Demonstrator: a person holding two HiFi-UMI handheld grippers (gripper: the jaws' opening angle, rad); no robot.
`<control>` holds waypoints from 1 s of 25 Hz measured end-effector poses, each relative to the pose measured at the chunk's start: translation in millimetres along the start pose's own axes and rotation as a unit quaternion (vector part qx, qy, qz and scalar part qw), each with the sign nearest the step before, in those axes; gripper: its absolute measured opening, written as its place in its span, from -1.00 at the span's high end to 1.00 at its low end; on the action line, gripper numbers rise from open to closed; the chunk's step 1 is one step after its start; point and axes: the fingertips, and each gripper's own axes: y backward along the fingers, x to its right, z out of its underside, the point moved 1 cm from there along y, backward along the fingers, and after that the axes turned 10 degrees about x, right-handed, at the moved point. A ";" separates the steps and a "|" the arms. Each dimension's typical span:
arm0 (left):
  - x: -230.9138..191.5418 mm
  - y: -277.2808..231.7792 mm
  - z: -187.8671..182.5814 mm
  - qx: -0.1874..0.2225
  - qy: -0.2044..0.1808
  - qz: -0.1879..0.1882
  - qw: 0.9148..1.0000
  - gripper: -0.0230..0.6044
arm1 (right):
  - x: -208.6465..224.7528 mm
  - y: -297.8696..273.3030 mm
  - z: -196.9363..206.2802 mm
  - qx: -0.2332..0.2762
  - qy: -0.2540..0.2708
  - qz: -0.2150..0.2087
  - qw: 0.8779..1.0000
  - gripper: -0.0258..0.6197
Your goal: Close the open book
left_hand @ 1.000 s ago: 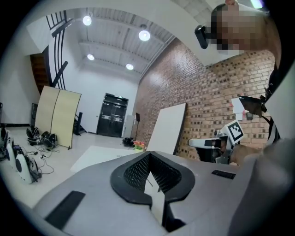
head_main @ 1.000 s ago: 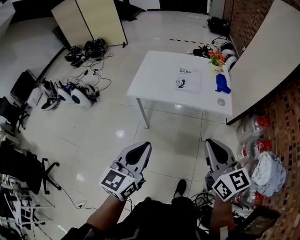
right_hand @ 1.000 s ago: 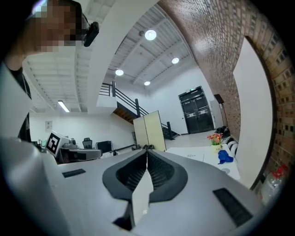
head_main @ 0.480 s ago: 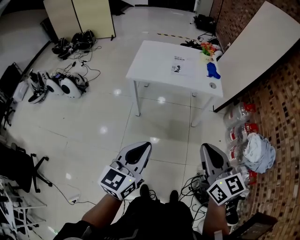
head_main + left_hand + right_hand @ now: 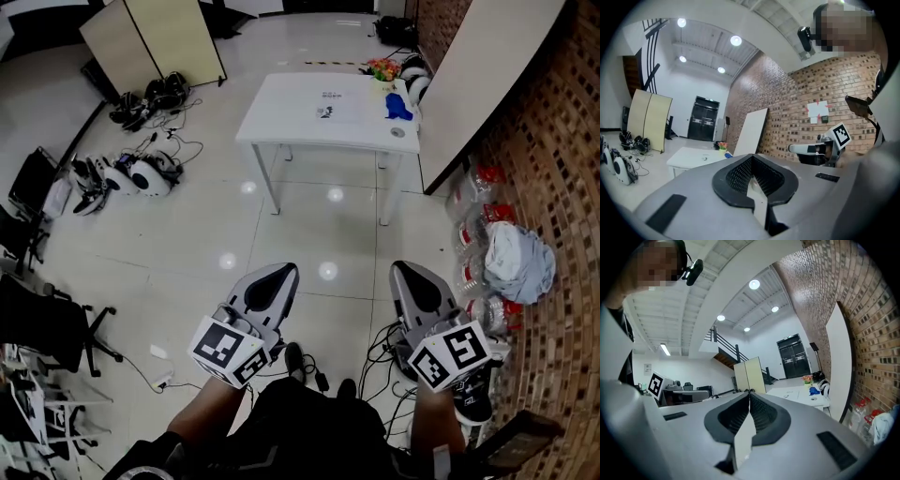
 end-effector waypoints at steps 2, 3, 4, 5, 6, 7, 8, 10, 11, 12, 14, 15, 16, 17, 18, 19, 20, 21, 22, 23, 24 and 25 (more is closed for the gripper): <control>25.7 3.0 1.8 -0.005 -0.005 -0.010 1.000 0.95 | 7.6 27.4 -2.5 0.002 -0.007 -0.002 1.000 0.92; 36.0 6.8 1.8 -0.007 -0.007 -0.013 1.000 0.95 | 8.6 38.1 -2.5 0.002 -0.009 -0.002 1.000 0.92; 44.1 11.9 0.9 -0.009 -0.010 -0.014 1.000 0.94 | 6.7 46.1 -1.8 0.001 -0.010 -0.004 1.000 0.92; 49.8 18.4 -0.8 -0.010 -0.013 -0.014 1.000 0.95 | 2.2 51.9 -0.8 0.000 -0.011 -0.007 1.000 0.92; 53.5 26.2 -3.1 -0.011 -0.016 -0.014 1.000 0.95 | -4.3 55.9 0.0 -0.002 -0.011 -0.009 1.000 0.92; 55.6 35.0 -5.5 -0.012 -0.016 -0.015 1.000 0.95 | -11.8 58.6 0.4 -0.003 -0.010 -0.011 1.000 0.92; 56.8 44.2 -7.1 -0.012 -0.015 -0.015 1.000 0.95 | -19.7 60.4 0.4 -0.005 -0.007 -0.012 1.000 0.92; 58.4 61.6 -7.2 -0.012 -0.010 -0.015 1.000 0.94 | -35.2 63.3 1.4 -0.009 0.000 -0.014 1.000 0.92; 59.5 69.1 -5.7 -0.012 -0.007 -0.014 1.000 0.94 | -42.1 65.0 3.4 -0.012 0.001 -0.014 1.000 0.92; 60.7 75.3 -4.3 -0.012 -0.005 -0.011 1.000 0.95 | -47.8 66.6 5.9 -0.013 0.000 -0.013 1.000 0.92; 62.5 85.0 -5.8 -0.007 -0.007 -0.001 1.000 0.95 | -57.2 69.1 9.9 -0.010 -0.011 -0.004 1.000 0.92; 62.2 89.9 -9.3 -0.003 -0.011 0.005 1.000 0.95 | -63.0 70.3 10.5 -0.008 -0.013 0.002 1.000 0.92; 60.5 95.4 -13.2 0.001 -0.016 0.009 1.000 0.94 | -70.2 71.6 10.7 -0.008 -0.011 0.007 1.000 0.92; 57.4 100.9 -16.5 0.006 -0.017 0.009 1.000 0.95 | -78.1 72.6 11.2 -0.011 -0.004 0.007 1.000 0.92; 53.4 105.8 -18.4 0.010 -0.014 0.007 1.000 0.95 | -86.0 73.2 12.1 -0.016 0.005 0.005 1.000 0.92; 49.8 110.1 -18.8 0.014 -0.009 0.005 1.000 0.95 | -92.9 74.1 13.1 -0.023 0.013 0.002 1.000 0.92; 47.2 114.0 -18.0 0.016 -0.004 0.005 1.000 0.95 | -97.9 75.7 14.4 -0.028 0.017 0.004 0.999 0.92; 45.1 118.1 -16.7 0.018 0.000 0.005 1.000 0.95 | -100.7 77.3 15.9 -0.030 0.016 0.009 0.999 0.92; 42.6 122.0 -15.2 0.018 0.003 0.004 1.000 0.95 | -101.9 78.3 17.4 -0.030 0.013 0.016 0.999 0.92; 40.2 125.4 -13.4 0.017 0.007 0.003 1.000 0.95 | -102.2 79.0 18.4 -0.029 0.009 0.023 0.999 0.92; 38.3 128.1 -11.3 0.015 0.011 0.004 1.000 0.95 | -102.4 79.9 18.7 -0.029 0.007 0.030 0.999 0.92; 37.5 129.9 -9.1 0.012 0.014 0.007 1.000 0.95 | -102.9 81.1 18.2 -0.030 0.008 0.035 0.999 0.92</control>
